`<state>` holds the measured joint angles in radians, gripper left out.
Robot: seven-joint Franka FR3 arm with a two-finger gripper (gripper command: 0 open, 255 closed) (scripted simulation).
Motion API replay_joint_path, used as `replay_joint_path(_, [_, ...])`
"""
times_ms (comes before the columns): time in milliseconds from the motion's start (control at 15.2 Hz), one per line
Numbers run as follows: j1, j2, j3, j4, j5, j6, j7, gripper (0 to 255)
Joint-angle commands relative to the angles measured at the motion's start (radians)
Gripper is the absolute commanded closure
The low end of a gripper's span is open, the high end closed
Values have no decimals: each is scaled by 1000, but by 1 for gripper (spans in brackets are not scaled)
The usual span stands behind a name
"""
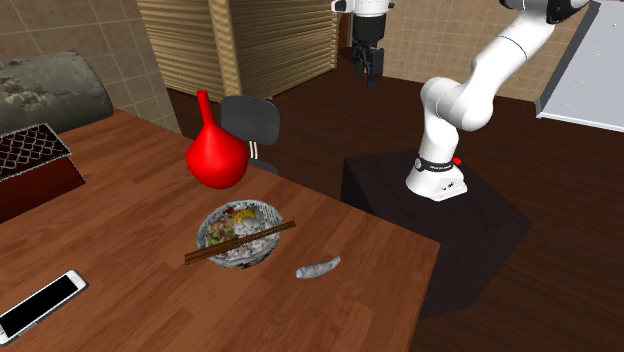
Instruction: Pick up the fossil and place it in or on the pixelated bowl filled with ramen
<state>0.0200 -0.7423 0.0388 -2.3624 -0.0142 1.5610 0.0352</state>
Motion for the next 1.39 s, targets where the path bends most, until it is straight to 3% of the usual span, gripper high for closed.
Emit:
replay_joint_path(0, [0,0,0,0,0,0,0,0])
replay_joint_path(726, [67,270,182,19,49,248,154,0])
replay_joint_path(1320, [100,567,319,141,-10,406,305,0])
